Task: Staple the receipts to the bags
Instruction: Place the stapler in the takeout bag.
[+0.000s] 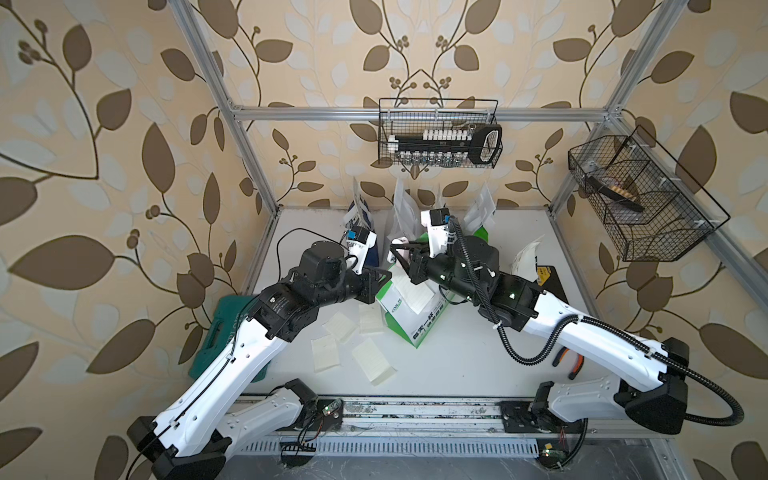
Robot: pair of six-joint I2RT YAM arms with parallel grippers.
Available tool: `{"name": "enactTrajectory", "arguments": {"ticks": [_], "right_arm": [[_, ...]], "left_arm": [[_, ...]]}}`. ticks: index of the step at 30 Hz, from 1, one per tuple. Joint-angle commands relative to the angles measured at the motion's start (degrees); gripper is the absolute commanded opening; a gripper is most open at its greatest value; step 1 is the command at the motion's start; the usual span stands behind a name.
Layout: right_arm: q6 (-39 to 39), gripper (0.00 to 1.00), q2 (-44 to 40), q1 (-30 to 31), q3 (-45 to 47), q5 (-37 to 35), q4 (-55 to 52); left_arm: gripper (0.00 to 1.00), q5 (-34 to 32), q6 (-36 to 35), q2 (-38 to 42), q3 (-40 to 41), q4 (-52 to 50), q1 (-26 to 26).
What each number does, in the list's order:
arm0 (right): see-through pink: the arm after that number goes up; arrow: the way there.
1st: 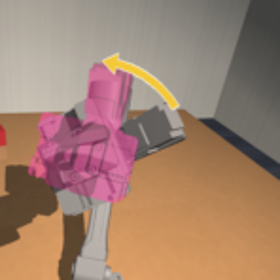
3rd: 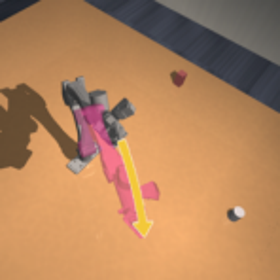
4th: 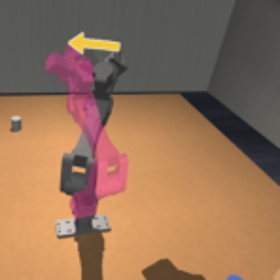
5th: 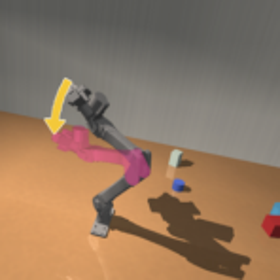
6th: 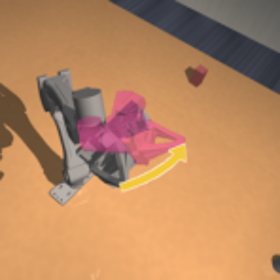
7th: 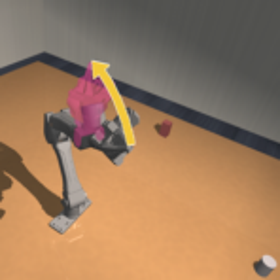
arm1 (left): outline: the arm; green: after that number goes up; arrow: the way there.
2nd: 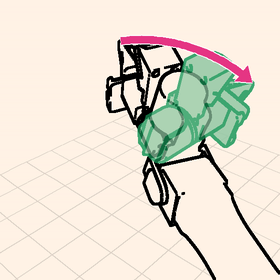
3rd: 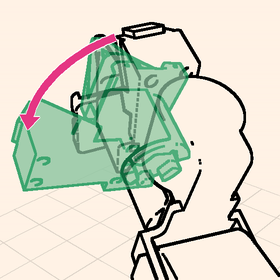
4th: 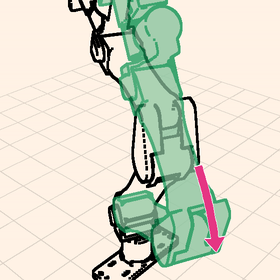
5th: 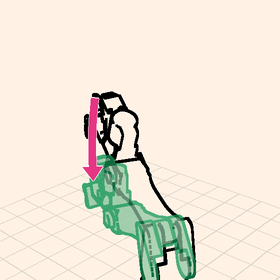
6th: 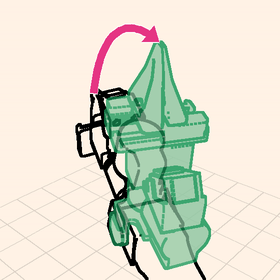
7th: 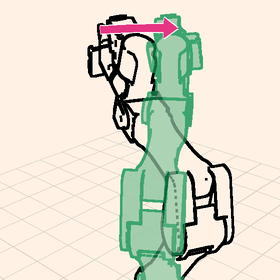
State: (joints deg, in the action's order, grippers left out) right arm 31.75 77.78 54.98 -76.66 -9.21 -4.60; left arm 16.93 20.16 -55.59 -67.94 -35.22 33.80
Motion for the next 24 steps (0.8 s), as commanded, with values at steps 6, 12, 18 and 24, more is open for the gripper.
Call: {"name": "enactTrajectory", "arguments": {"ticks": [6,12,18,24], "right_arm": [[-0.2,0.00,2.5,0.0,-4.2,1.0,-3.8],[-0.9,0.00,2.0,0.6,-4.2,0.5,-5.4],[-1.9,0.00,2.5,1.6,-4.9,-0.8,-7.3],[-3.3,0.00,3.0,2.6,-5.9,-2.5,-9.5]], "left_arm": [[0.00,-0.7,0.3,1.4,-1.0,1.1,0.4],[0.00,-2.9,0.3,1.1,-1.6,0.0,0.3],[0.00,-4.0,0.2,1.2,-1.8,0.0,0.3],[0.00,-3.3,-1.4,1.3,-1.9,0.9,0.4]]}}
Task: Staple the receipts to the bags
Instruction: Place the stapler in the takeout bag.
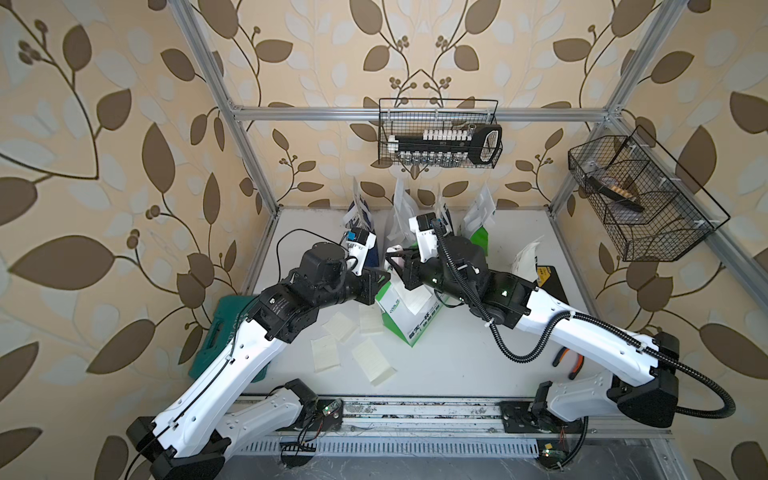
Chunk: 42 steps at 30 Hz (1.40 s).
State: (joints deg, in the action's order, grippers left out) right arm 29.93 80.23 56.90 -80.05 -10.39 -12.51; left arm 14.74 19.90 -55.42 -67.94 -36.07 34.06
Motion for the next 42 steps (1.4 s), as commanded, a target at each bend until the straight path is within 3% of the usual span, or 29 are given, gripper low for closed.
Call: {"name": "enactTrajectory", "arguments": {"ticks": [1,16,30,38,42], "right_arm": [[-1.9,0.00,0.6,0.9,-2.7,-1.9,-2.2],[-6.7,0.01,-1.1,2.3,-1.8,-8.6,-8.0],[-7.0,0.17,-2.6,2.9,0.1,-10.7,-11.6],[-7.2,0.47,-3.2,4.0,0.9,-11.4,-12.4],[-7.7,0.57,-4.9,4.5,1.4,-12.0,-12.1]], "left_arm": [[0.00,-1.1,-1.4,1.1,-1.9,1.9,0.1],[0.00,3.1,-8.5,2.2,-1.2,4.4,0.1],[0.00,7.5,-15.1,2.9,-1.1,4.8,0.0],[0.00,8.4,-17.7,2.8,-1.0,5.4,0.1],[0.00,8.4,-19.0,2.5,-1.1,5.0,0.1]]}}
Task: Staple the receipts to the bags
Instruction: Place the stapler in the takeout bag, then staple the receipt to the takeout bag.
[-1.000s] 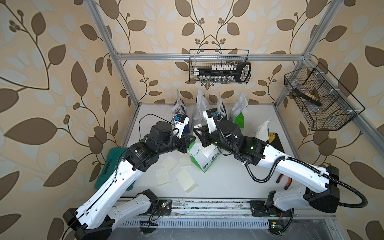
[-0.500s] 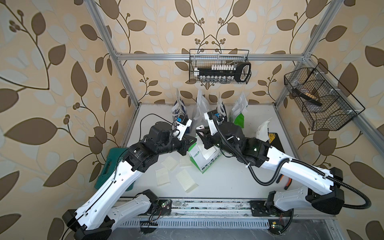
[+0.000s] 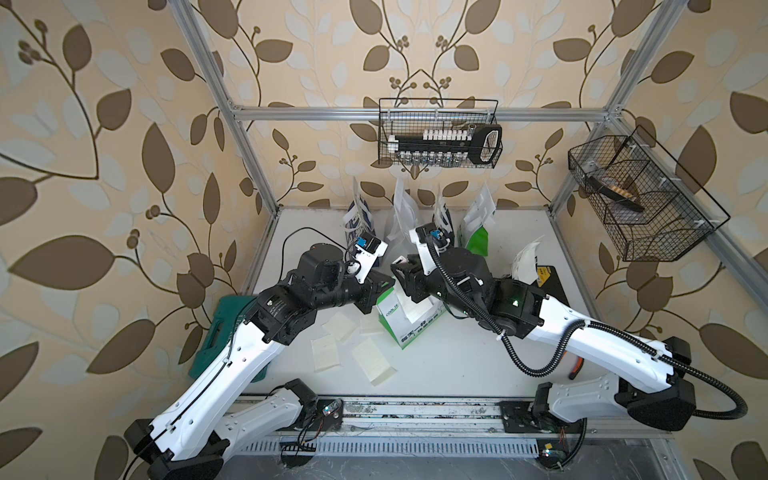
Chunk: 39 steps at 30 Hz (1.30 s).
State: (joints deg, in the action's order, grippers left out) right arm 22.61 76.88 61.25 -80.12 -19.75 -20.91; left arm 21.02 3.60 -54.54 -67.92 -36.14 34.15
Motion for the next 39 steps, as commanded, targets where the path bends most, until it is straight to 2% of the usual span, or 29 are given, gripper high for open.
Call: {"name": "enactTrajectory", "arguments": {"ticks": [1,6,10,13,19,21,24,27,33,39], "right_arm": [[-0.7,0.59,-2.3,0.1,1.6,-2.7,-3.8],[-3.5,0.65,-7.5,0.2,2.0,-1.2,-4.3],[-8.5,0.72,-11.6,-0.1,0.3,2.7,-7.3],[-11.6,0.84,-13.6,-2.1,-1.2,8.4,-10.2],[-16.5,0.86,-12.9,-17.4,-5.3,37.2,-16.8],[-18.6,0.86,-12.1,-20.5,-6.4,45.3,-17.9],[-22.0,0.88,-10.3,-24.4,-8.2,53.0,-20.0],[-25.9,0.89,-7.6,-25.7,-10.3,59.2,-23.2],[-32.7,0.90,-1.4,-25.7,-15.1,64.3,-30.0],[-40.5,0.90,-0.2,-25.7,-15.5,67.3,-34.9]], "left_arm": [[0.00,2.0,-3.0,1.6,-1.0,5.0,0.0],[0.00,2.7,-4.3,1.5,-0.5,4.9,0.0],[0.00,5.2,-7.6,1.3,-1.8,2.5,0.0],[0.00,8.2,-10.6,1.1,-3.2,-0.2,0.0],[0.00,15.1,-14.6,0.7,-5.5,-4.4,0.0],[0.00,15.9,-15.1,0.8,-5.6,-5.0,0.0],[0.00,17.4,-15.7,0.8,-5.5,-5.7,0.2],[0.00,16.9,-16.5,0.8,-5.4,-6.4,1.0],[0.00,12.4,-17.7,-0.1,-5.6,-7.5,4.0],[0.00,10.6,-18.2,-1.8,-5.7,-7.4,5.8]]}}
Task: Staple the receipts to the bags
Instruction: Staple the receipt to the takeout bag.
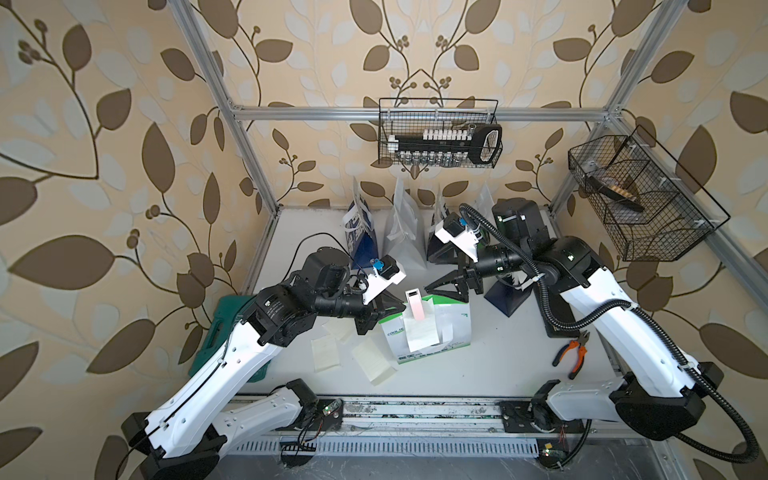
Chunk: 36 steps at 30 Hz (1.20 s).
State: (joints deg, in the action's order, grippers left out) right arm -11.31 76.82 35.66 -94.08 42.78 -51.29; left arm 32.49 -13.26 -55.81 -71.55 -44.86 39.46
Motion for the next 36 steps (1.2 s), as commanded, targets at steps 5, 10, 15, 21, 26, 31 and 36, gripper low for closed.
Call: {"name": "enactTrajectory", "arguments": {"ticks": [5,10,15,21,26,31,36], "right_arm": [[-9.1,0.91,0.2,0.8,-0.3,4.3,-5.2],[-11.7,0.91,1.3,3.0,-0.1,1.9,-6.1],[-13.0,0.91,2.5,3.3,0.3,2.1,-5.2],[-14.9,0.92,3.5,4.7,0.6,1.6,-5.1],[-15.3,0.90,4.5,4.7,1.1,1.6,-5.0],[-14.6,0.84,5.0,4.7,2.1,2.3,-3.8],[-14.2,0.61,4.7,4.7,3.0,3.3,-2.7]], "left_arm": [[0.00,-1.5,-1.6,-2.8,-3.9,0.4,1.9],[0.00,-2.7,-2.0,-4.3,-6.1,-1.1,2.9],[0.00,-3.6,-2.6,-5.7,-9.5,-3.8,3.6],[0.00,-4.0,-2.4,-6.4,-11.8,-5.0,3.8],[0.00,-3.1,-1.6,-6.2,-12.9,-3.8,3.8],[0.00,-2.2,-0.5,-6.5,-13.5,-2.8,3.8],[0.00,-1.5,0.0,-6.2,-13.4,-1.9,3.8]]}}
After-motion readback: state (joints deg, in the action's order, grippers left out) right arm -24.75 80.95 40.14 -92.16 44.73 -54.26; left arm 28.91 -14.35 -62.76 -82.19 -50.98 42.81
